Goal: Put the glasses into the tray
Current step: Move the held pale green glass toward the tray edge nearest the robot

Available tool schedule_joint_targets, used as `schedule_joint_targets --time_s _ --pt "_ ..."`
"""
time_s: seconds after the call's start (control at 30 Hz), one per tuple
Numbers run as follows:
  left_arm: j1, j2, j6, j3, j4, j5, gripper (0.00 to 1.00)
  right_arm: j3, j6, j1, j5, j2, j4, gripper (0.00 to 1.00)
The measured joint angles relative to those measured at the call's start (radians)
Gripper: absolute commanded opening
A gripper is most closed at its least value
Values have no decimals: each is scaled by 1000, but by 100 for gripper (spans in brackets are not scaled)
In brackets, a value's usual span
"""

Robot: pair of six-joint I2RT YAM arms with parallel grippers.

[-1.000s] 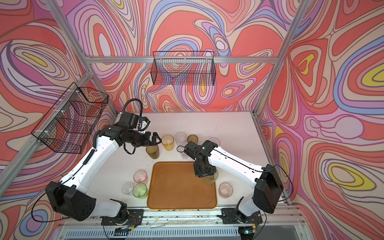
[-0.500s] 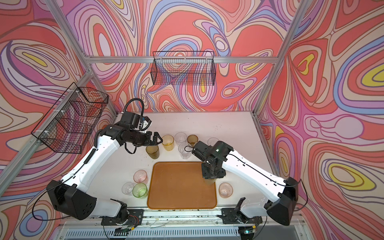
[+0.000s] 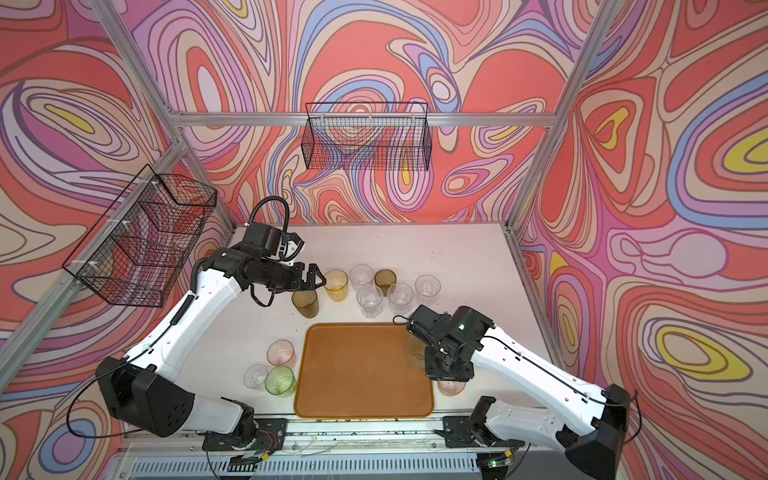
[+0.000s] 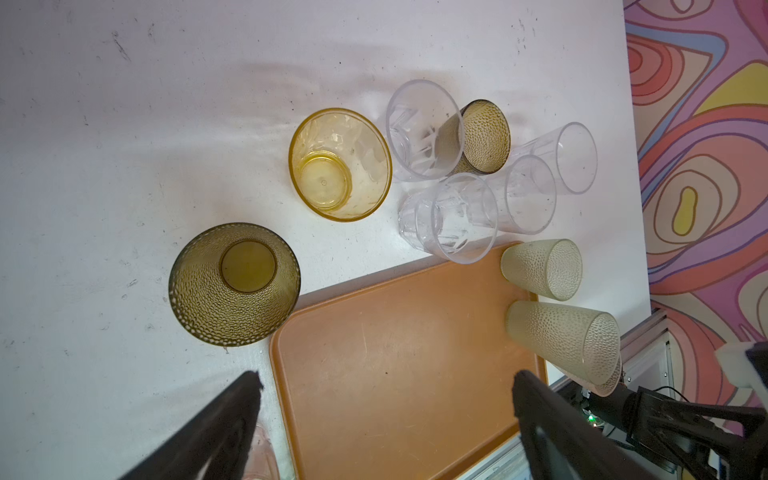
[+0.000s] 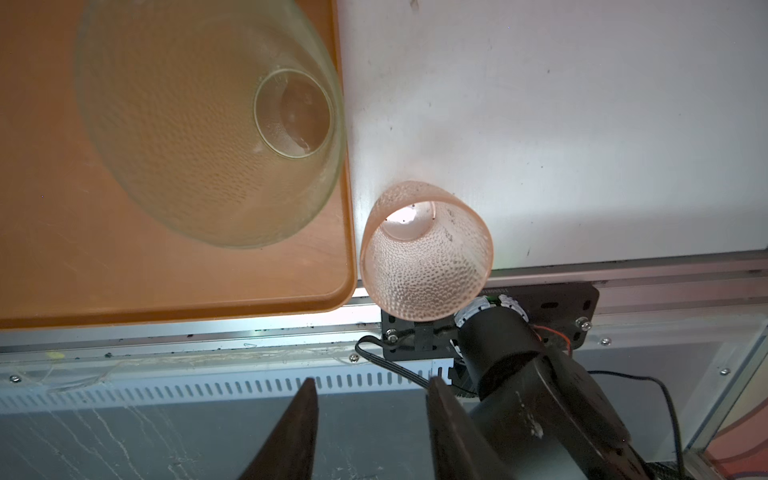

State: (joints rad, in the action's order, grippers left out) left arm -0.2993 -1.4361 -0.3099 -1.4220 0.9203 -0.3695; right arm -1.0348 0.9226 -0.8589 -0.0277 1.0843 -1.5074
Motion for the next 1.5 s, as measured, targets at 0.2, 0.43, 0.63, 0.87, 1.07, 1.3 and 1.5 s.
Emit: schedule_joint_targets --time_s 0.2,0.43,0.63,0.87,1.07,1.3,1.5 --pt "-2 0 0 0 0 1 97 85 30 0 14 -35 56 41" --pt "-3 0 0 0 0 3 97 134 35 0 18 -28 119 34" --pt "-3 0 0 0 0 4 97 167 39 0 17 -25 167 33" --pt "-3 0 0 0 0 4 97 206 41 0 10 -12 215 28" --pt "-3 -6 0 0 0 3 97 216 43 0 -3 6 241 20" --pt "-4 -9 -1 0 0 4 97 229 44 0 -10 27 261 19" --pt "-11 -10 -1 0 0 3 97 253 44 0 -10 27 267 13"
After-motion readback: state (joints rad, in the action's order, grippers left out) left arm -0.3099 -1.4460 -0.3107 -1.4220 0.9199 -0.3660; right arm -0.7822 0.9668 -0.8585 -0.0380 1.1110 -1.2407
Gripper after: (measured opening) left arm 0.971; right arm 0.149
